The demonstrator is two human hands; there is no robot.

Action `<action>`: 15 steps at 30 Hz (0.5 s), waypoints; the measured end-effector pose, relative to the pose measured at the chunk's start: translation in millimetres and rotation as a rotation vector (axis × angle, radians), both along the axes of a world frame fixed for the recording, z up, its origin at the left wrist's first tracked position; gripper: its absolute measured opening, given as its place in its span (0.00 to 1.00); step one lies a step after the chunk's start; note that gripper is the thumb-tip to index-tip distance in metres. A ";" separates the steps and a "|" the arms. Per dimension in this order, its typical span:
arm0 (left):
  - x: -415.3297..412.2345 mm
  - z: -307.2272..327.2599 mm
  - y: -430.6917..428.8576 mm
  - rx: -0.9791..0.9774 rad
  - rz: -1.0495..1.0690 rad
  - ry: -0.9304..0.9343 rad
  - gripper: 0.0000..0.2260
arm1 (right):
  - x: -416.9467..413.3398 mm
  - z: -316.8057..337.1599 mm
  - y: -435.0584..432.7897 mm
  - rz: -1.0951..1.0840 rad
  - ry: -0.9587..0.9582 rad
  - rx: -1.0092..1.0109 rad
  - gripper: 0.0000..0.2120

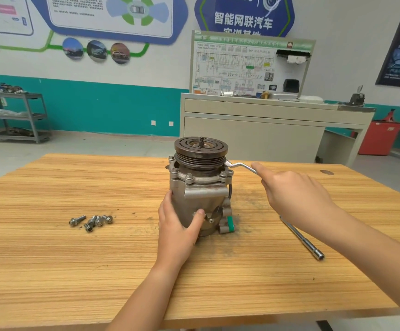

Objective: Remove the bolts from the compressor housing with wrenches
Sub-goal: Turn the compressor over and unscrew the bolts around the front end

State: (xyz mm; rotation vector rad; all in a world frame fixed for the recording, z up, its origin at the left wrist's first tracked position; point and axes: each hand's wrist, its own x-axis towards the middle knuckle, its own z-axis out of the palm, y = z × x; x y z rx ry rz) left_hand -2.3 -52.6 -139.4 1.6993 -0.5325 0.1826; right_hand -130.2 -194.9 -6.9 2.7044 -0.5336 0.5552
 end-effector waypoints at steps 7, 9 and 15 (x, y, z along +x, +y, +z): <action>0.5 -0.7 -0.4 0.003 0.005 0.001 0.37 | 5.7 16.9 34.4 -0.070 0.257 -0.248 0.32; 0.2 -0.2 -0.1 0.005 0.002 0.002 0.37 | 8.4 16.4 45.2 -0.072 0.311 -0.238 0.32; -0.2 0.6 1.3 0.001 -0.007 0.013 0.37 | 17.0 37.9 22.0 0.039 0.371 -0.378 0.24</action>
